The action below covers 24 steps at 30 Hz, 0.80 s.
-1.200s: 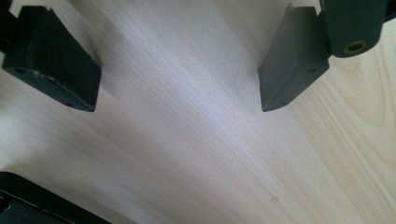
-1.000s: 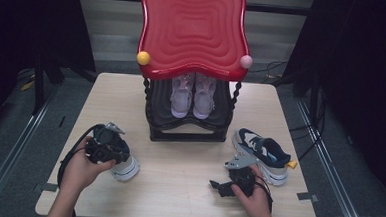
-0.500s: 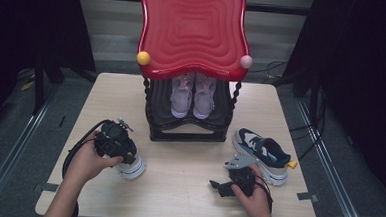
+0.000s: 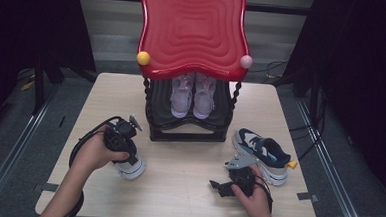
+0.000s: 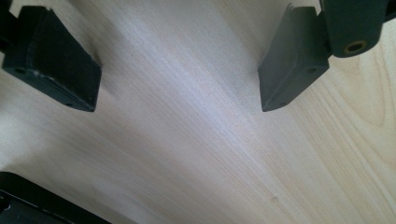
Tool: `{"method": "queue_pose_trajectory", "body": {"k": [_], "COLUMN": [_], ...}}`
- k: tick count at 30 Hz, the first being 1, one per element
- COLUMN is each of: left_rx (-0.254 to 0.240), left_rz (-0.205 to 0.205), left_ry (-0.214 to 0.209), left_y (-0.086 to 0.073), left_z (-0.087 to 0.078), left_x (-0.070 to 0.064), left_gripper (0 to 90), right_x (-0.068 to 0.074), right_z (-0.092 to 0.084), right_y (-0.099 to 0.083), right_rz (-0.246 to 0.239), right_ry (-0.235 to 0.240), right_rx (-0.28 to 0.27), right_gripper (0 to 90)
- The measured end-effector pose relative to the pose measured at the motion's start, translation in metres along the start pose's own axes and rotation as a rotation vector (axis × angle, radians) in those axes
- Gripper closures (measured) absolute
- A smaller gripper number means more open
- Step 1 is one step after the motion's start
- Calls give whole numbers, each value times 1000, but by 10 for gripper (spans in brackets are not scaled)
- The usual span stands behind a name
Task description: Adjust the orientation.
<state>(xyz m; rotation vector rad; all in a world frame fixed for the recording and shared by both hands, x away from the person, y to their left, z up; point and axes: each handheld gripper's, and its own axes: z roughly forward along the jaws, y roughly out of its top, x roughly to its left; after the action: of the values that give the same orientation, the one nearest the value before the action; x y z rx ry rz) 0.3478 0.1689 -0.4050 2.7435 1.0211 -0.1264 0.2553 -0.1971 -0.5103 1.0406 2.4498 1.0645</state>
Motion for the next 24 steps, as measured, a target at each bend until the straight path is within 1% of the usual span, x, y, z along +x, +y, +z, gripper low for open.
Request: {"method": "queue_pose_trajectory", "body": {"k": [6, 7, 8, 11, 16, 21, 24], "left_rx": [57, 66, 79, 97, 107, 127, 131], "left_rz": [21, 14, 21, 19, 3, 0, -6], "left_ry": [-14, -16, -16, -16, -33, -28, -27], "left_y": [6, 7, 8, 10, 11, 11, 12], "left_z": [4, 5, 6, 7, 9, 14, 15], "left_x": [0, 0, 0, 0, 2, 2, 2], "left_gripper": [587, 589, 593, 598, 625, 646, 662], "right_x": [0, 0, 0, 0, 0, 0, 0], "right_z": [0, 0, 0, 0, 0, 0, 0], "right_y": [0, 0, 0, 0, 0, 0, 0], "right_rz": [0, 0, 1, 0, 1, 1, 1], "right_ry": [0, 0, 0, 0, 1, 1, 1], "right_rx": [0, 0, 0, 0, 0, 0, 0], "right_gripper": [127, 127, 127, 127, 127, 127, 127]}}
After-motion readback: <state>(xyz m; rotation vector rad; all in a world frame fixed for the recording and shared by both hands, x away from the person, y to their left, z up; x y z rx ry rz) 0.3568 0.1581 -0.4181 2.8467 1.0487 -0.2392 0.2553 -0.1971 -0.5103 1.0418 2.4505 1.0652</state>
